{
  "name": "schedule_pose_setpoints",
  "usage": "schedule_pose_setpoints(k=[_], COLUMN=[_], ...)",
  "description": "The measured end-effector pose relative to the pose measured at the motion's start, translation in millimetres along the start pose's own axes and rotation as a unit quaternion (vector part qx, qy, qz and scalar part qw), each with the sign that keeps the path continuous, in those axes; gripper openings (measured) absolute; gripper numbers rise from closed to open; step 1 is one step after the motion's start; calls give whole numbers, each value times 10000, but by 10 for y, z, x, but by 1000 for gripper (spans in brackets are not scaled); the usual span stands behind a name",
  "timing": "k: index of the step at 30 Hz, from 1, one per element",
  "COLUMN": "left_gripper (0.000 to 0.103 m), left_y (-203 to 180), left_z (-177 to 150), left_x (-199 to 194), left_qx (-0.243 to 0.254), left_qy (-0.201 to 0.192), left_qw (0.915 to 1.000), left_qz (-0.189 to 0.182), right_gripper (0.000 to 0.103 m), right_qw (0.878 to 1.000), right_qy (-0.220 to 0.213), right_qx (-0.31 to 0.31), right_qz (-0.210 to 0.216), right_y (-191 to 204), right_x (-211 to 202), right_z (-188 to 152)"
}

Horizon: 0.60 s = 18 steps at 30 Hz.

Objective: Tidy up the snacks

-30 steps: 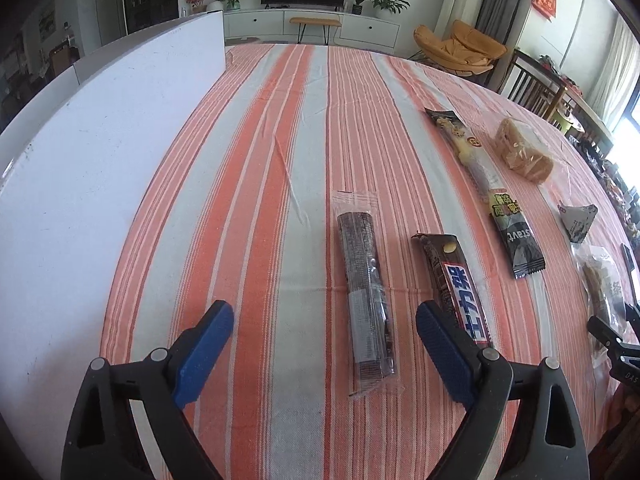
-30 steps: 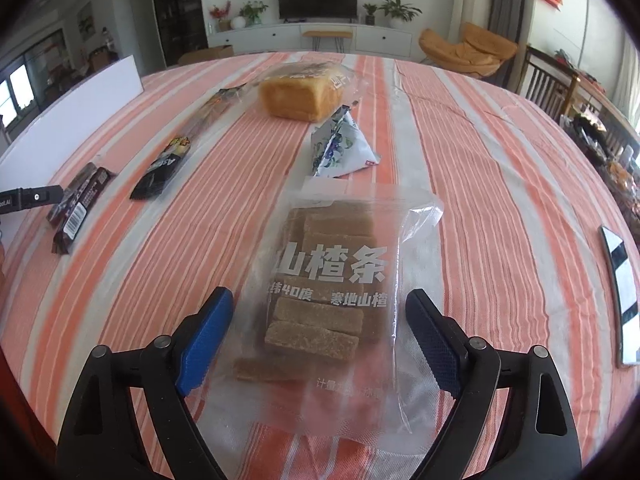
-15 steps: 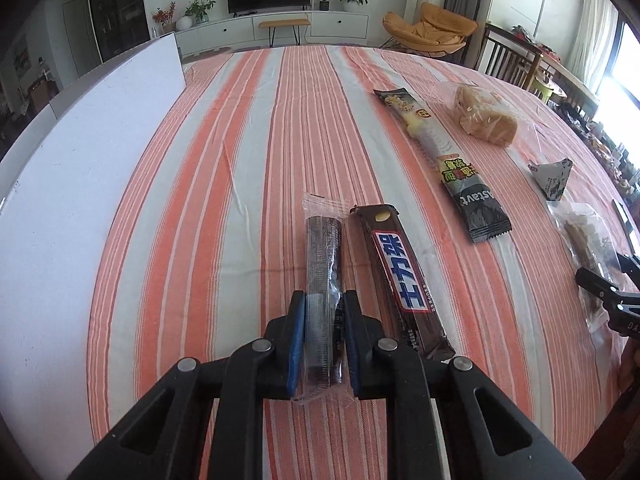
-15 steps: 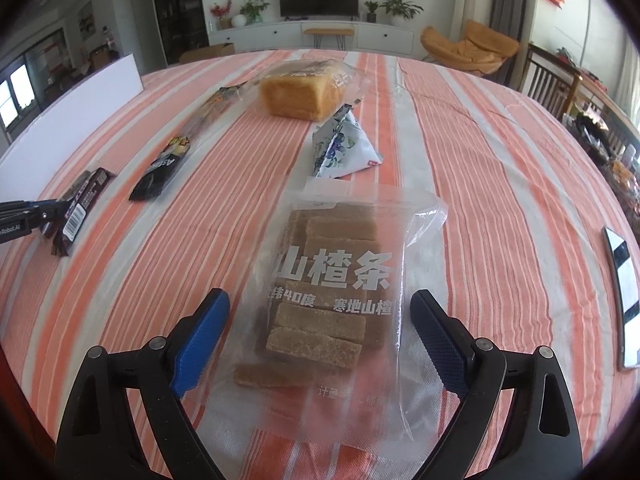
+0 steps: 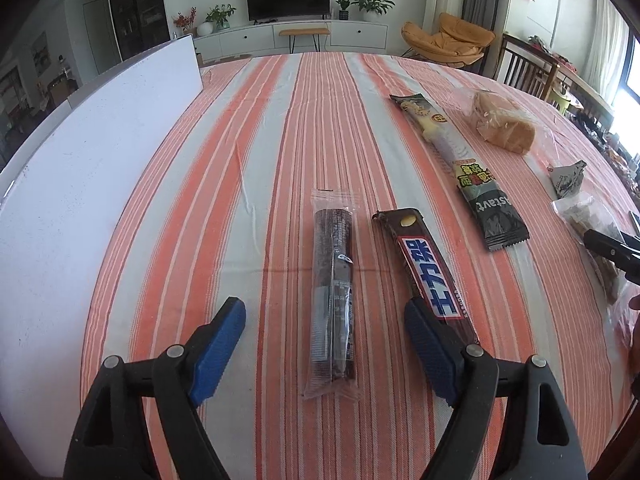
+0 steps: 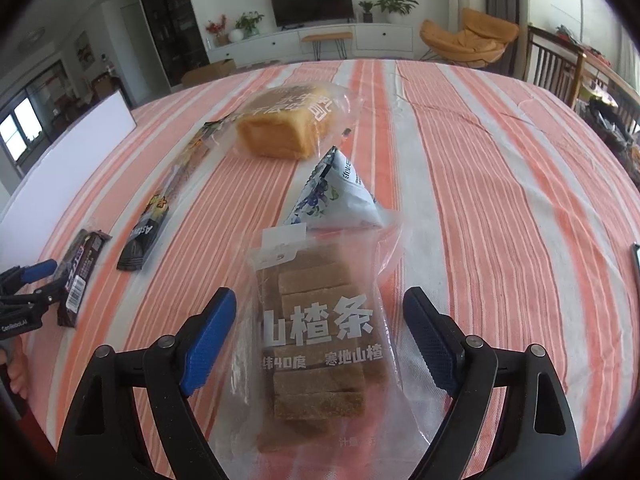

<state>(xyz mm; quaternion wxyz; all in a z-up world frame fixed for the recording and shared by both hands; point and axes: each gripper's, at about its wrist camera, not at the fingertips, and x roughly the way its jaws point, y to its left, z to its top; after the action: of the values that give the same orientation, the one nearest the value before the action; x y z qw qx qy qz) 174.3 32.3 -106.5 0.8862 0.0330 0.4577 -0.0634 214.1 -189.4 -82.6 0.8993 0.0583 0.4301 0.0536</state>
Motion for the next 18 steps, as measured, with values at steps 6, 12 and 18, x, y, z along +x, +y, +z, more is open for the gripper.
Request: schedule_pose_setpoints(k=[6,12,18], left_gripper=[100,103,103], left_y=[67,80,75], left_z=[-22,-26,-28], left_x=[45,58,57], left_qx=[-105,-140,-152], left_qy=[23,10,-2], left_qw=[9999,9998,9998], left_qz=[101,132,143], right_gripper=[93,95,95], right_qw=[9977,9973,9973], right_qy=[204,230,231], right_qx=[-440,-475,-476], right_qz=[-463,-506,-508], right_y=[176,184,181], right_x=[84,87,85], right_z=[-13,-19,-21])
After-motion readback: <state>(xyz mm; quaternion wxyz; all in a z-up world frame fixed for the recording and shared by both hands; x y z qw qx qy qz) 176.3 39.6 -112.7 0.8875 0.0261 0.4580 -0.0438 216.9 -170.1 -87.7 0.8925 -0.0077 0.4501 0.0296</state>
